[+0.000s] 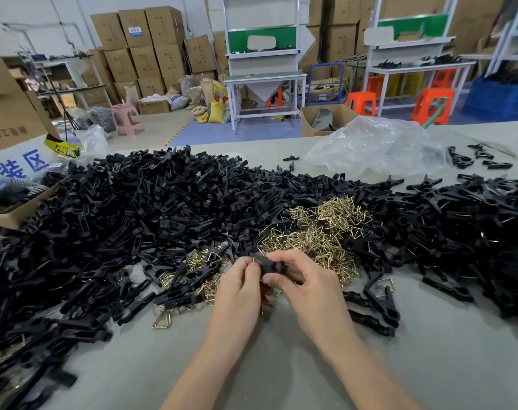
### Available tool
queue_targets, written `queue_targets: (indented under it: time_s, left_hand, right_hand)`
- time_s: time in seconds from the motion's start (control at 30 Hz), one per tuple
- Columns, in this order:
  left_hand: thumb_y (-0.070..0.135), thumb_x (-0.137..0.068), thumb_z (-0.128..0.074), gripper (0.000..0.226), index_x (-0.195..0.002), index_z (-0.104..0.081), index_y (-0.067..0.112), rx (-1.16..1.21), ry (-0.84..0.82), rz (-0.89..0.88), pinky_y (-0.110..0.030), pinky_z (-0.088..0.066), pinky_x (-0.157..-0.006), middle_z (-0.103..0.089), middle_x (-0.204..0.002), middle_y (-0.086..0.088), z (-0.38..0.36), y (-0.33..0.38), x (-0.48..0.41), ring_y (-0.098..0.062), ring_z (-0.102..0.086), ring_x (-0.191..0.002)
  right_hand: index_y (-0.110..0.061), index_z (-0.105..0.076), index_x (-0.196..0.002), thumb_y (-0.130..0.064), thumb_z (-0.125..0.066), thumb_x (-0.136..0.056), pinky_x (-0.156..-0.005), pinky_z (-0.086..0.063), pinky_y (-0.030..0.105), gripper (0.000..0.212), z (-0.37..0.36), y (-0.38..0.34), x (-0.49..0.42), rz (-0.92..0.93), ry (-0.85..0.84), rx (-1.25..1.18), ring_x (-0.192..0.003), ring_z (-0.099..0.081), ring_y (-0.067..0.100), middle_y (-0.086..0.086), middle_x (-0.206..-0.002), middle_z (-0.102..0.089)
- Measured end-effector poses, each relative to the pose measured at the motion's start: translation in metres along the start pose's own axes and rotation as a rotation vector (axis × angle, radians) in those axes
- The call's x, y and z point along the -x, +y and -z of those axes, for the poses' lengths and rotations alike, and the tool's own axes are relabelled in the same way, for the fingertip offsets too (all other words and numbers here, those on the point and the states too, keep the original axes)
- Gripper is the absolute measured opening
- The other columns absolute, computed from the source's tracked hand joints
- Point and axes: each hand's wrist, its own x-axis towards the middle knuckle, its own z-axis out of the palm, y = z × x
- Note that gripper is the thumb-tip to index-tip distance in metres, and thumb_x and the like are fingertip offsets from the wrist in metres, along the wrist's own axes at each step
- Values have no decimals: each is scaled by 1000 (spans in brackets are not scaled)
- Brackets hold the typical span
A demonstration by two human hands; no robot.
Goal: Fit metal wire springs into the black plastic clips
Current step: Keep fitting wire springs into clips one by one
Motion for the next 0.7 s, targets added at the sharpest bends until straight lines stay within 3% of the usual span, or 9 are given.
queue_targets:
  time_s: [0.1,0.17,0.23,0.33,0.4,0.5,0.6,0.7]
  left_hand:
    - [26,-106,-36,45,-74,-67,22,64,-52,82,-32,-47,-50,-64,-68,-11,-3,3,2,-22,-59,-61]
    - [41,-106,-35,52,-85,-70,10,192,-112,185,-30,-44,-50,-63,-72,-18,-4,7,1,-23,-56,-61]
    - [55,-103,-33,62,-96,-73,9,284,-175,247,-33,-43,-58,-66,-83,-19,-4,7,-2,-24,-57,-69]
    - [58,-99,-40,65,-114,-67,1,399,-233,295,-35,-50,-70,-69,-98,-18,-2,10,-5,-25,-64,-86]
    - [53,-99,-46,56,-109,-69,3,421,-255,289,-29,-57,-66,-71,-93,-14,0,12,-5,-21,-70,-81]
    - [45,-100,-47,45,-98,-72,8,405,-239,262,-26,-57,-61,-73,-90,-11,0,9,-5,-18,-71,-77]
    - [45,-102,-45,45,-98,-73,10,318,-178,247,-32,-59,-71,-74,-90,-14,-4,7,-5,-22,-72,-81]
    - [50,-103,-42,48,-97,-78,19,234,-153,193,-36,-59,-76,-76,-95,-17,-6,3,-5,-27,-74,-91]
  right_hand:
    - [-51,-62,-107,-49,-73,-81,-82,-46,7,28,0,-4,2,88,34,139,-97,-64,-15,-39,-108,-66]
    - [-48,-59,-109,-59,-61,-81,-85,-44,10,30,0,-4,2,193,45,225,-104,-60,-11,-39,-112,-62]
    - [-42,-62,-108,-53,-59,-87,-93,-43,15,23,-3,-3,1,337,3,293,-113,-54,-5,-32,-116,-61]
    - [-35,-61,-105,-41,-56,-94,-101,-37,14,13,-8,2,0,445,-67,378,-122,-46,3,-18,-128,-58]
    - [-37,-55,-102,-38,-53,-93,-105,-31,14,9,-8,5,-1,462,-87,429,-126,-42,6,-15,-135,-52]
    - [-38,-52,-98,-37,-56,-89,-108,-35,25,10,-8,7,-2,459,-95,452,-129,-40,9,-13,-137,-48]
    - [-37,-50,-95,-36,-57,-87,-107,-41,37,10,-8,8,-1,438,-103,464,-131,-39,10,-14,-137,-46]
    - [-37,-49,-93,-36,-61,-88,-106,-42,39,13,-6,9,1,447,-103,473,-133,-38,10,-14,-138,-46]
